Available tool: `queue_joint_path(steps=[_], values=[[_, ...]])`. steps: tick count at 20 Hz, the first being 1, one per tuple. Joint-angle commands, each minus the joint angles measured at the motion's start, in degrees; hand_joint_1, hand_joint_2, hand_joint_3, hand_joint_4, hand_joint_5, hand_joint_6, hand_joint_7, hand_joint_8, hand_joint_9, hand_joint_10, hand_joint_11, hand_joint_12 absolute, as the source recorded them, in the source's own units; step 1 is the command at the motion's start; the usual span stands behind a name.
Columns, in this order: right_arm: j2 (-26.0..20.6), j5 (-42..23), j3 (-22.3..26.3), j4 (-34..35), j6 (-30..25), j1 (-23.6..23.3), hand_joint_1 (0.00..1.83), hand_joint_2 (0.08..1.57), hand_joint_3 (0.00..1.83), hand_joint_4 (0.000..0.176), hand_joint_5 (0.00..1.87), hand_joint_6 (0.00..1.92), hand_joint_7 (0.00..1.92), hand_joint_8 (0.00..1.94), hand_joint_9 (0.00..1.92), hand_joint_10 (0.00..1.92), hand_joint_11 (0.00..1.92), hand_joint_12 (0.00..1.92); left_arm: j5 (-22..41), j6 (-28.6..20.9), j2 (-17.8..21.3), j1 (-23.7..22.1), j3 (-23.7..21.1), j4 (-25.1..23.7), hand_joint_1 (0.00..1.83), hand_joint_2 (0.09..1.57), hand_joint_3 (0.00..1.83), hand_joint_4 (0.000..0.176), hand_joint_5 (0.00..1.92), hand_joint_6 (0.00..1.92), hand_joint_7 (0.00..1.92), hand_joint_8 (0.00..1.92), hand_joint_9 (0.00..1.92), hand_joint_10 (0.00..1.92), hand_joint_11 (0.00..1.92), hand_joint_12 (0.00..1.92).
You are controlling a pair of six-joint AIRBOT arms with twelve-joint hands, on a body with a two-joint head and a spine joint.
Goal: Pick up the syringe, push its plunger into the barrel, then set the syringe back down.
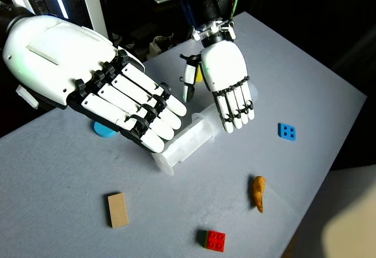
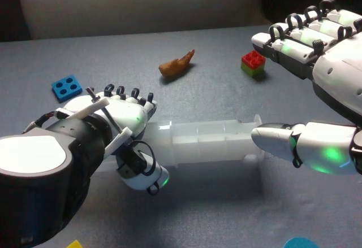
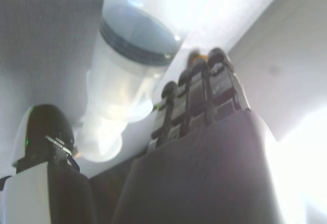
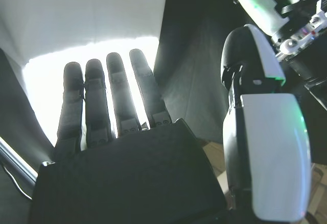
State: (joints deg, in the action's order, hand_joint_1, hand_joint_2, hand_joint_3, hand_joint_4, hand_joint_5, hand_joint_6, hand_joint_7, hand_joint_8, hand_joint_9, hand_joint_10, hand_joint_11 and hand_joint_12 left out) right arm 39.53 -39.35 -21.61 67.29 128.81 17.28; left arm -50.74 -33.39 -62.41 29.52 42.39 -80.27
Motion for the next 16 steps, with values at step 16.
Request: queue_joint_path(steps=[16], values=[[-0.33, -1.83, -0.05, -3.65, -1.74, -0.89, 0.15, 1.12, 0.0, 0.0, 0.11, 0.0, 0.08, 0.0, 0.07, 0.0, 0.0, 0.27, 3.23, -4.45, -3.73, 4.52, 7.0, -9.4, 0.59, 1.06, 0.0, 0.0, 0.0, 0.0, 0.0, 0.0, 0.0, 0.0, 0.0, 0.0]])
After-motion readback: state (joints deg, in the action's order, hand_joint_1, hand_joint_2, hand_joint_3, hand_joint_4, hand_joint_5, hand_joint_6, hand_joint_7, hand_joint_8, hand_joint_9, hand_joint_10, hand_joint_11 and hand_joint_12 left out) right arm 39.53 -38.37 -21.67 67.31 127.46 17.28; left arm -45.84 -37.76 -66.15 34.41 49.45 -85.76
